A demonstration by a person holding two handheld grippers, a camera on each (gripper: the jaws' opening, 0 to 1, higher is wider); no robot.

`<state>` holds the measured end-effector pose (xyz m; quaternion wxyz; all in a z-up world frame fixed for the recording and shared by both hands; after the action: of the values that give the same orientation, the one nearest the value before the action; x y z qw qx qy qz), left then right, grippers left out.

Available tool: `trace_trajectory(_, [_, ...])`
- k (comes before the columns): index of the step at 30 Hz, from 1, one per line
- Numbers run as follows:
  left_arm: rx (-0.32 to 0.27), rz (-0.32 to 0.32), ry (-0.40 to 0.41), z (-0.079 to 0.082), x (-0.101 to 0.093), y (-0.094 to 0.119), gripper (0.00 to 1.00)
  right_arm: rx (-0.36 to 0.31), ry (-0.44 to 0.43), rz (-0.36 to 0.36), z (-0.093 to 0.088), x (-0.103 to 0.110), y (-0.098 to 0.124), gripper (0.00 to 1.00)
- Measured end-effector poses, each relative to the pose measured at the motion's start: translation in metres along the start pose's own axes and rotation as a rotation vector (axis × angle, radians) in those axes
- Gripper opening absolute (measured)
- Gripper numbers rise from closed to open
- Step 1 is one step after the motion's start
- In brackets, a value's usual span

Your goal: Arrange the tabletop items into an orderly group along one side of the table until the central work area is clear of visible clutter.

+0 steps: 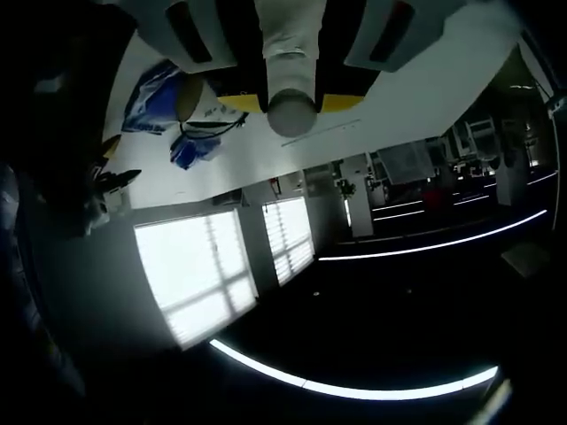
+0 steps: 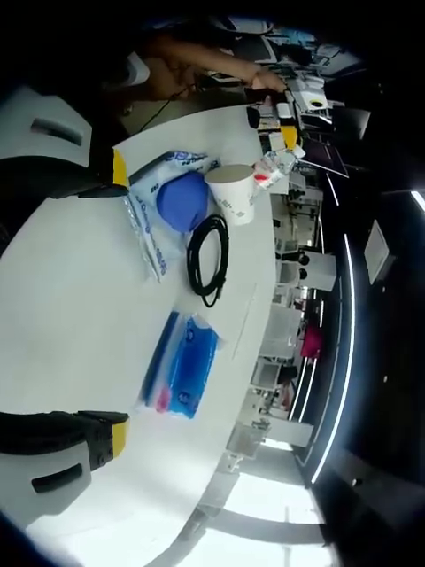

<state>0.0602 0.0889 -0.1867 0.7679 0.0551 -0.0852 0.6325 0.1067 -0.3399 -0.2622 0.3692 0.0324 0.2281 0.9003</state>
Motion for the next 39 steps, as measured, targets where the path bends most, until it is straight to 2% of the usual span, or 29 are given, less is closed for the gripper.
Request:
trace_trajectory(5, [0.002, -0.005, 0.001, 0.003, 0.002, -0.004, 0.19, 0.002, -0.002, -0.005, 0.000, -0.001, 0.001, 0.99])
trace_trajectory(17, [0.004, -0.005, -0.001, 0.010, 0.006, -0.019, 0.19, -0.010, -0.022, 0.036, 0.002, 0.005, 0.002, 1.00])
trace_trajectory(39, [0.007, -0.026, 0.002, 0.016, 0.012, -0.041, 0.18, 0.002, -0.020, 0.009, -0.001, -0.001, 0.006, 1.00])
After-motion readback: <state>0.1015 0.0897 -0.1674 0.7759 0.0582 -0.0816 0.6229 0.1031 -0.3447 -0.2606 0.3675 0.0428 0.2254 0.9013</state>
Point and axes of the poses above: the point that each gripper's makers call its tool centre point, and the gripper's own axes: y roughly backward along the fingers, x roughly to its left, z roughly out of its top, the point moved 7 cm from there along y, roughly backward along the fingers, and after that the axes turned 9 degrees about z, right-handed, at the moved point
